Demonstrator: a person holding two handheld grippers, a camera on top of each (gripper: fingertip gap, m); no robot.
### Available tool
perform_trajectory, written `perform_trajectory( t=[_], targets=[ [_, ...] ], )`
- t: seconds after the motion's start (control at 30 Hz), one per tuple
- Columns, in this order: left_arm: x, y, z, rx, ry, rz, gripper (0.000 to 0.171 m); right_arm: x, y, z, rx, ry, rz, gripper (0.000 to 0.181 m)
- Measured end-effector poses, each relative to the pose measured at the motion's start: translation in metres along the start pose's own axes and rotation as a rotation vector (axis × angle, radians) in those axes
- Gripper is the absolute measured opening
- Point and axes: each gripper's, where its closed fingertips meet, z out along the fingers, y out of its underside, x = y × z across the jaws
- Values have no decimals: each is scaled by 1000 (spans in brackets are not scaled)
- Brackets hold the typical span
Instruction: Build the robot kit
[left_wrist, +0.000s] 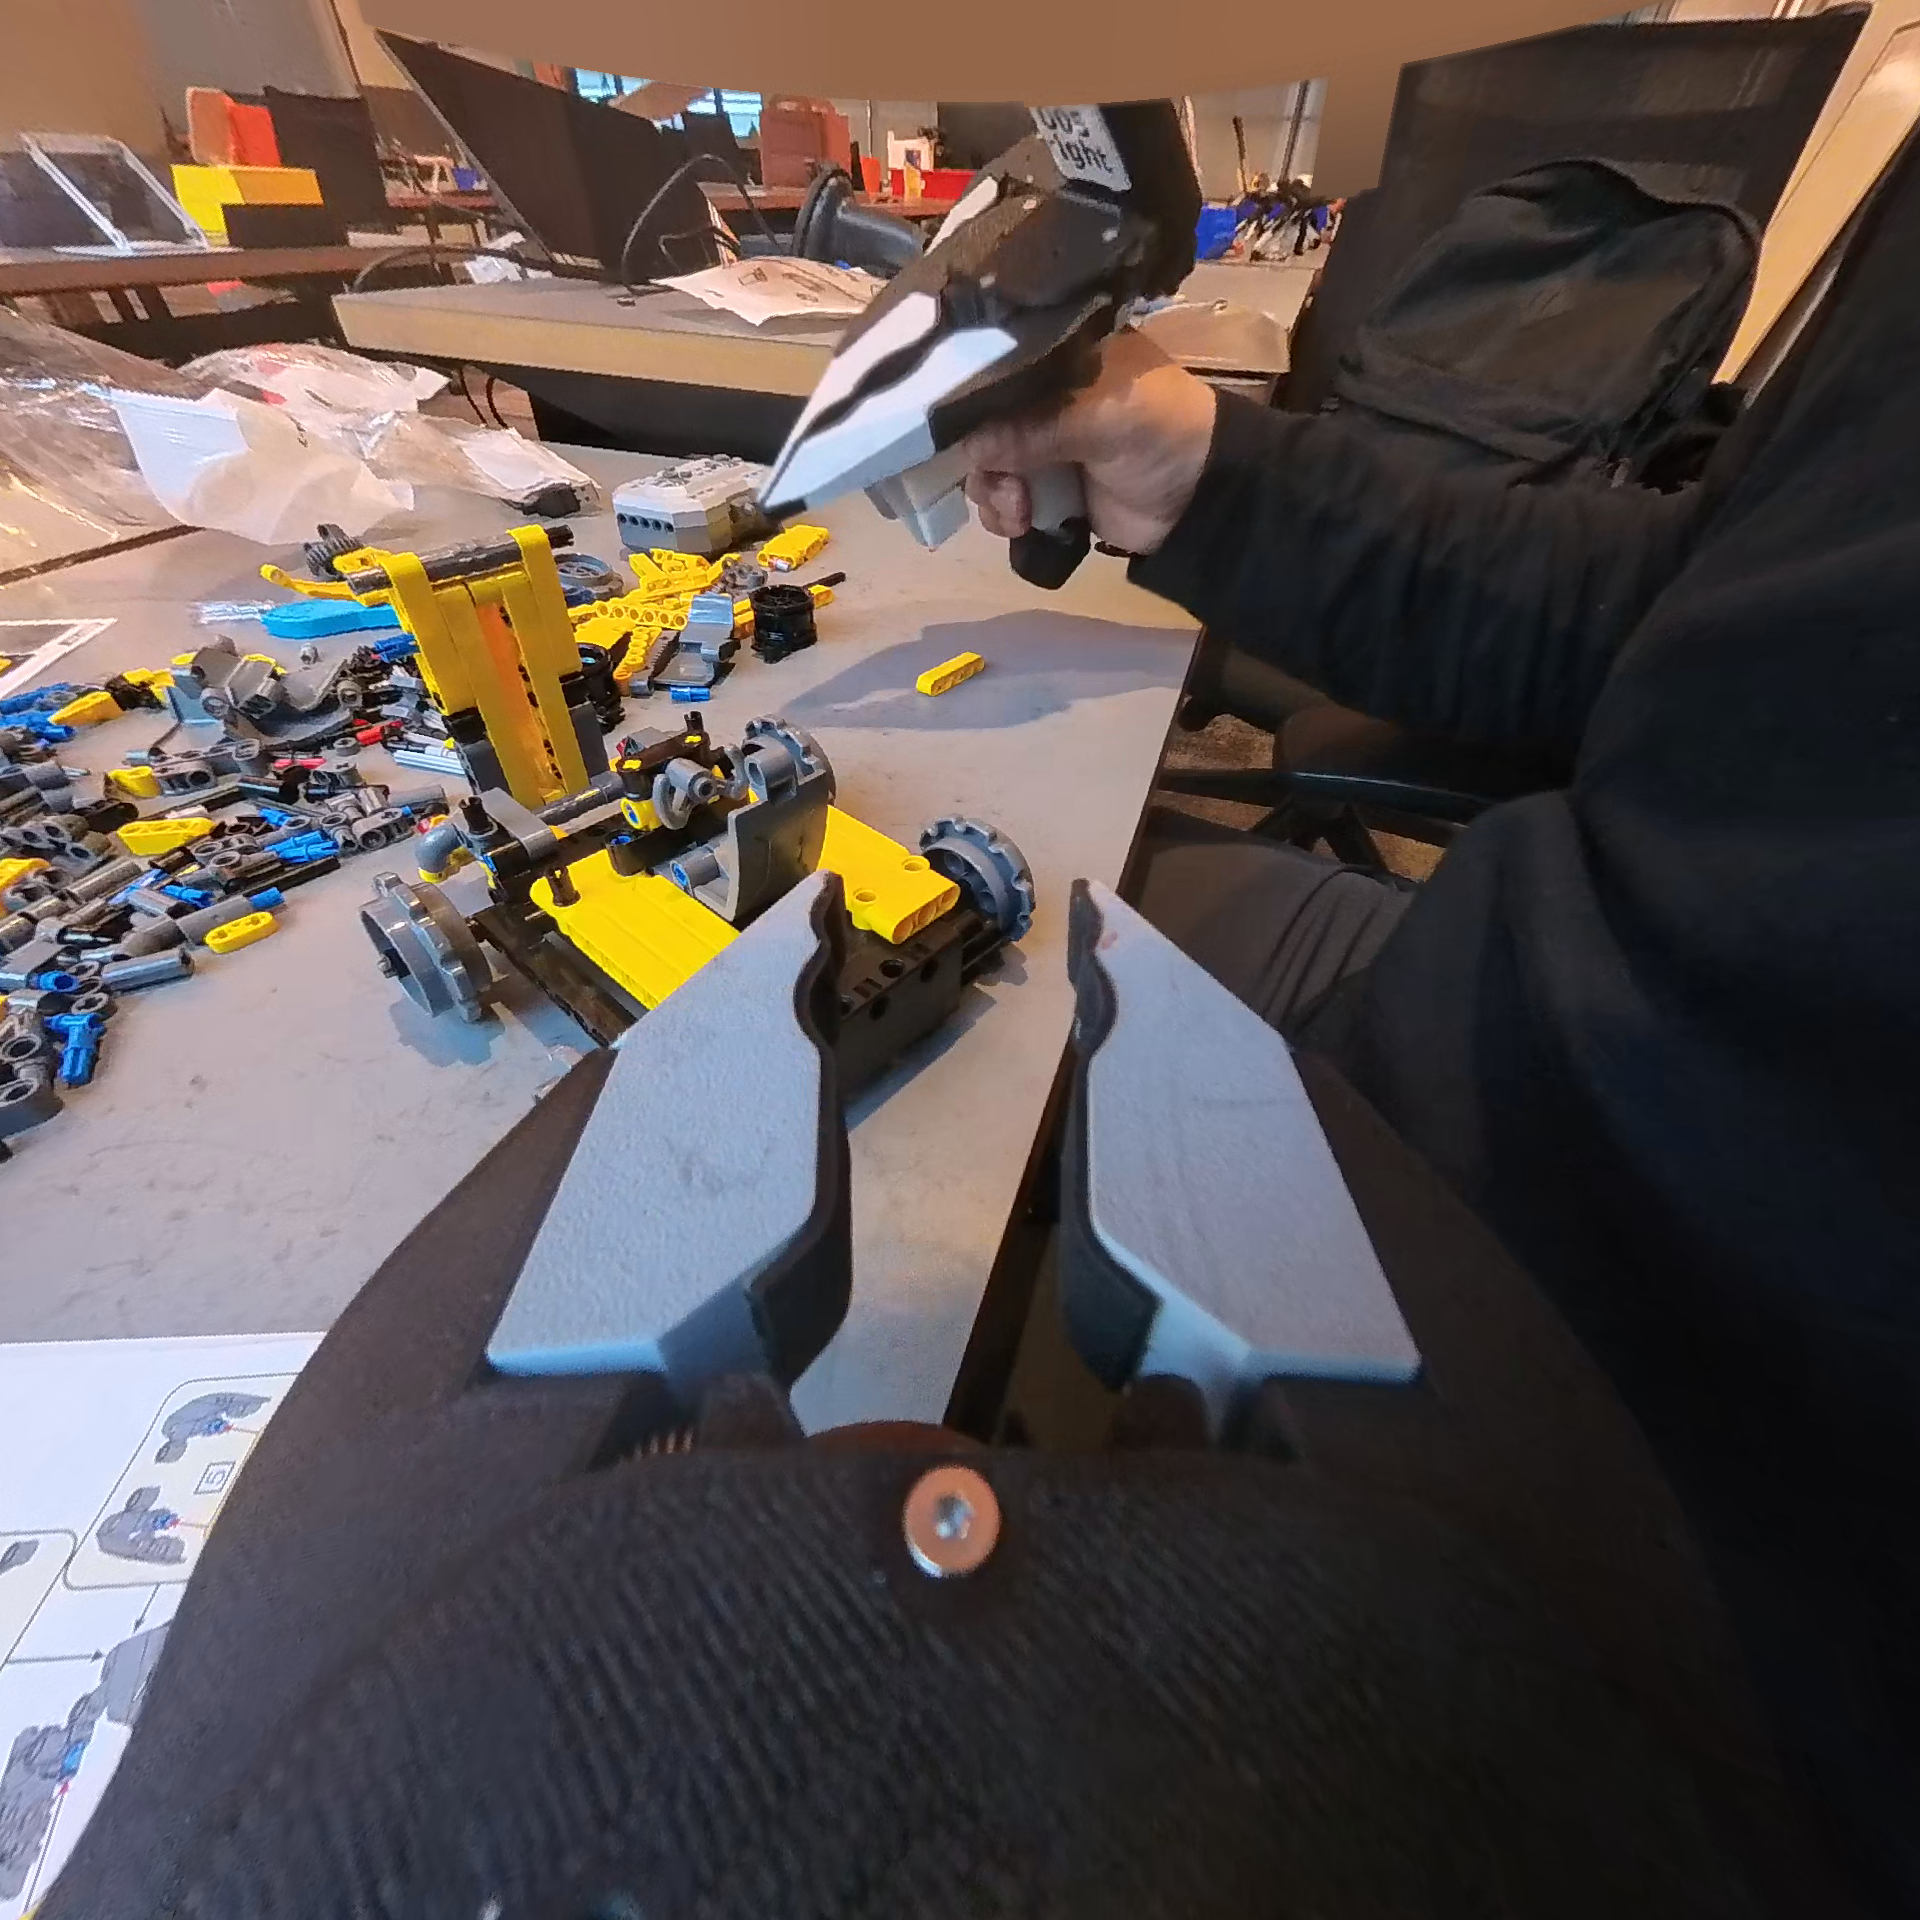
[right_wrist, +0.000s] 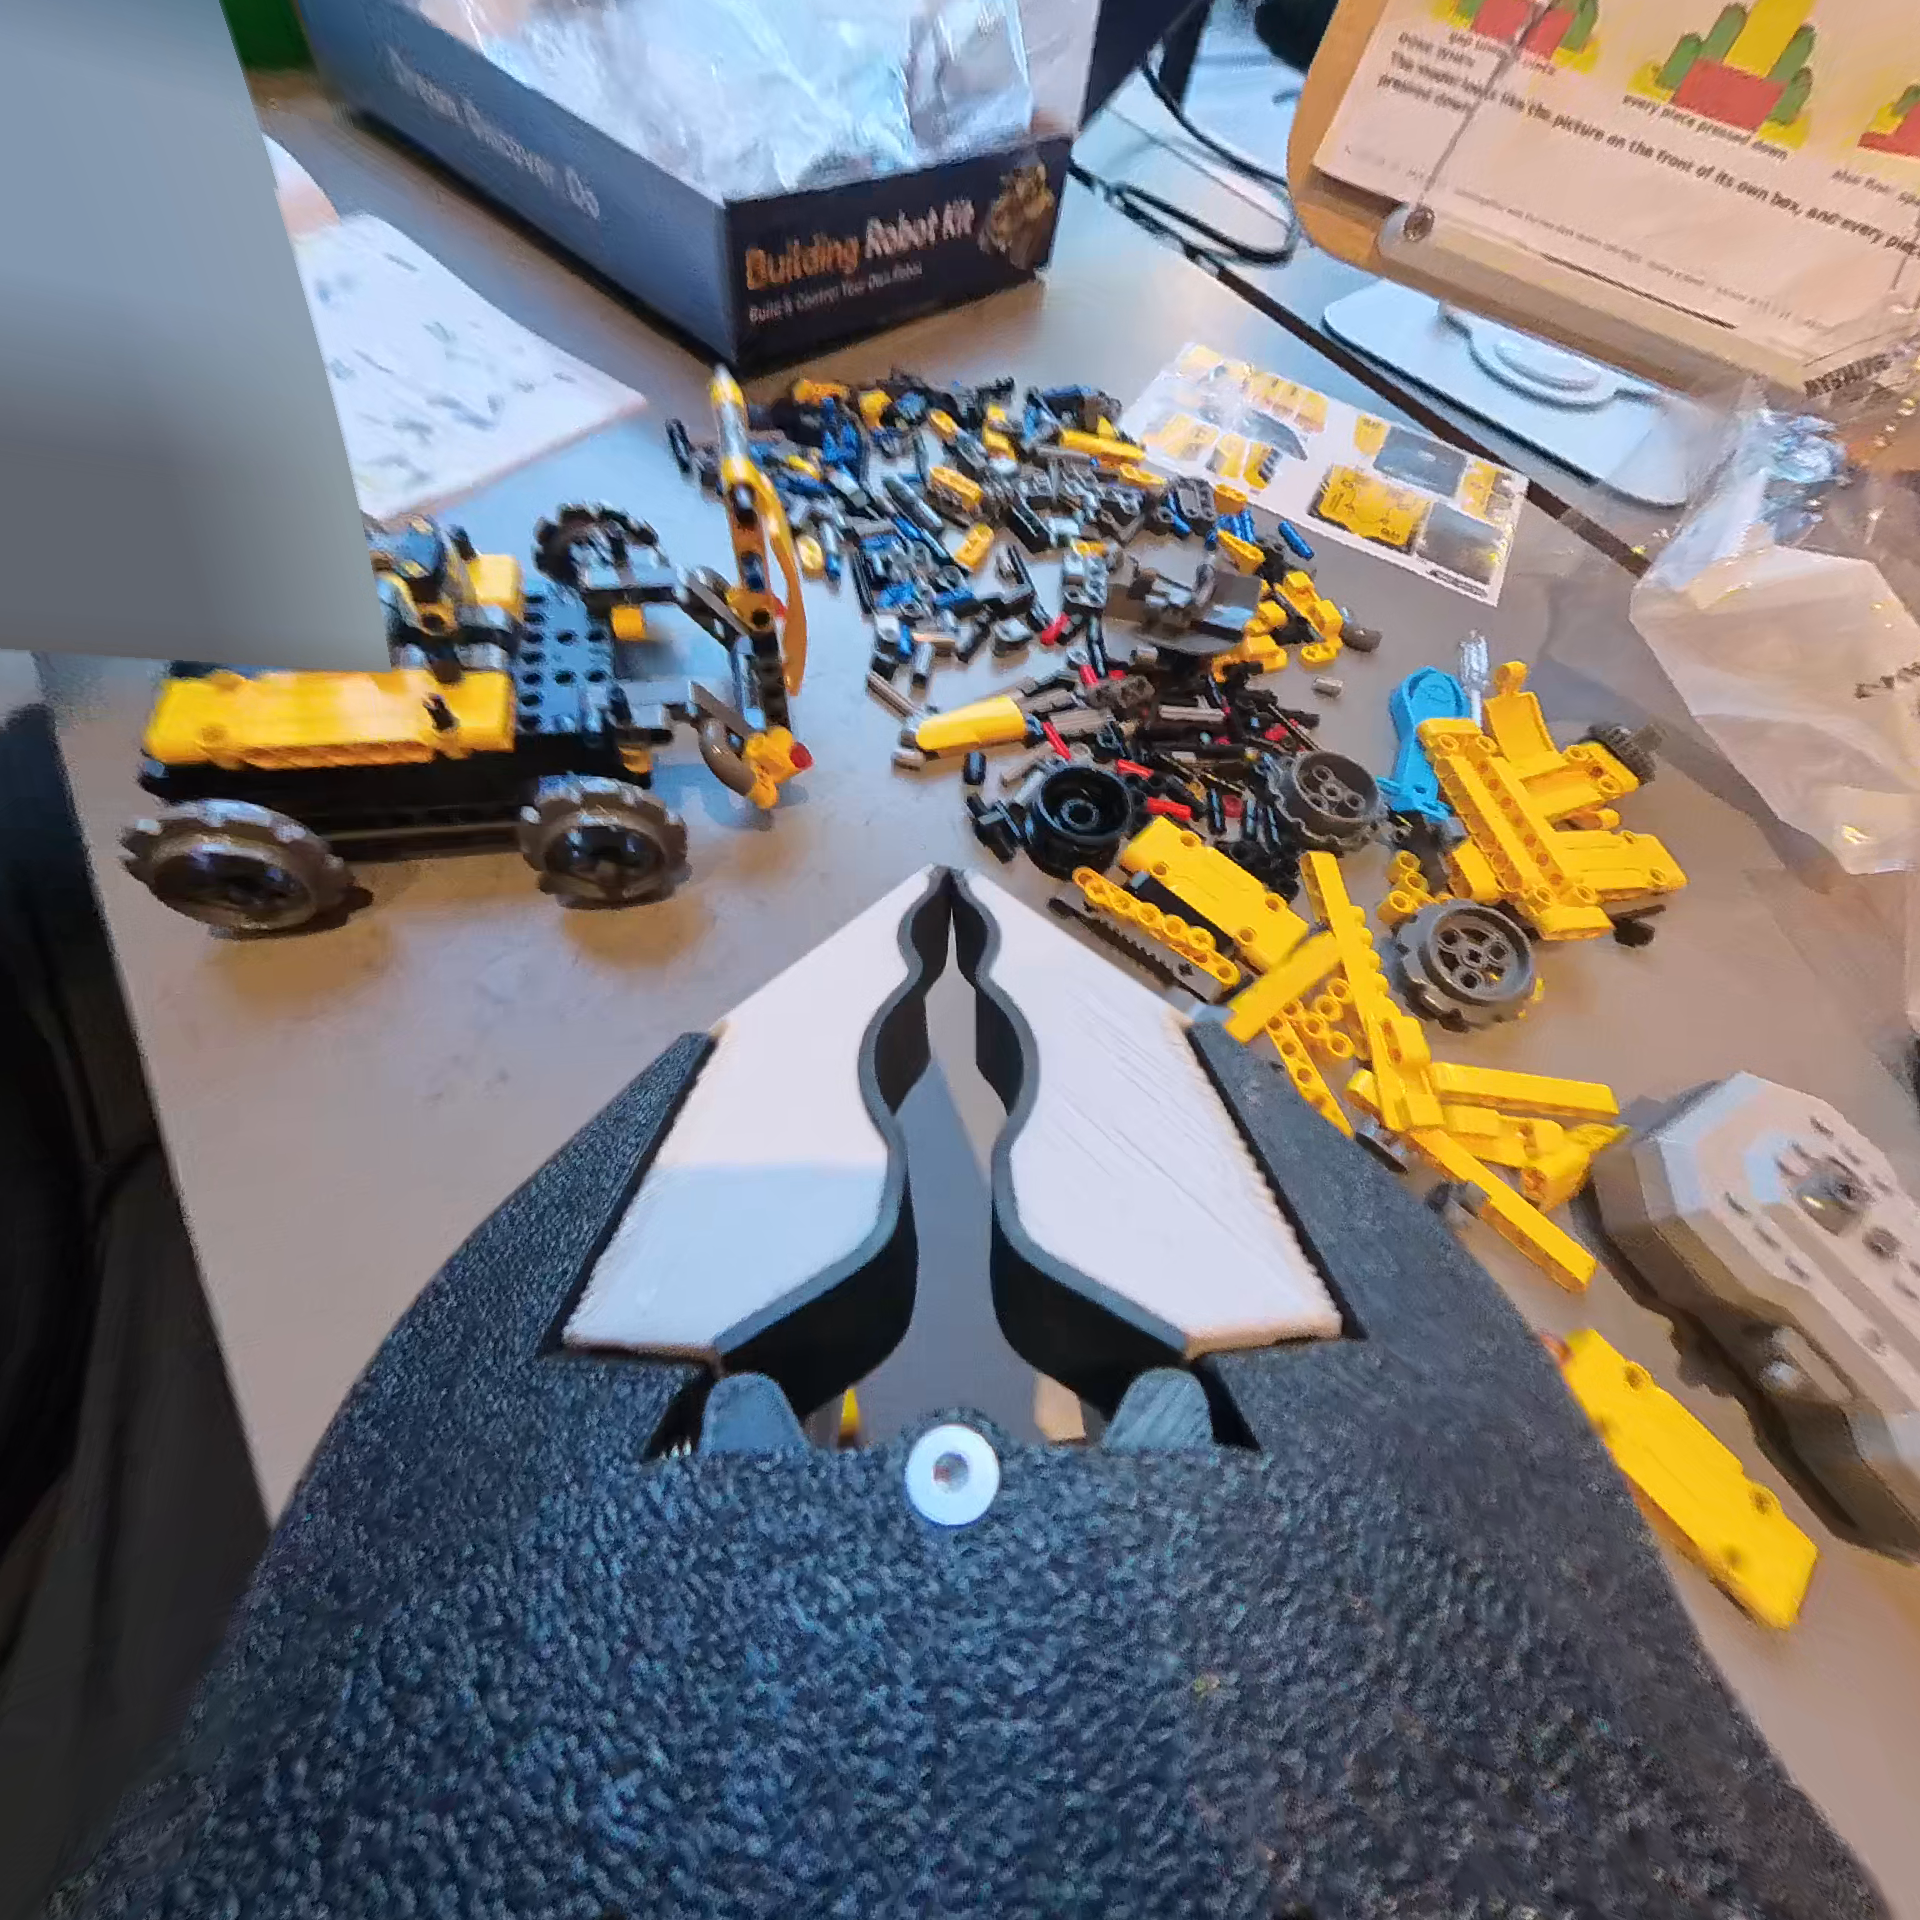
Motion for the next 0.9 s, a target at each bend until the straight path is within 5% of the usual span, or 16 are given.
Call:
perform_trajectory(
  t=[0.9],
  targets=[
    [3, 0, 0, -2, 14, 7, 39, -5, 10, 10, -50, 25, -82, 0]
  ],
)
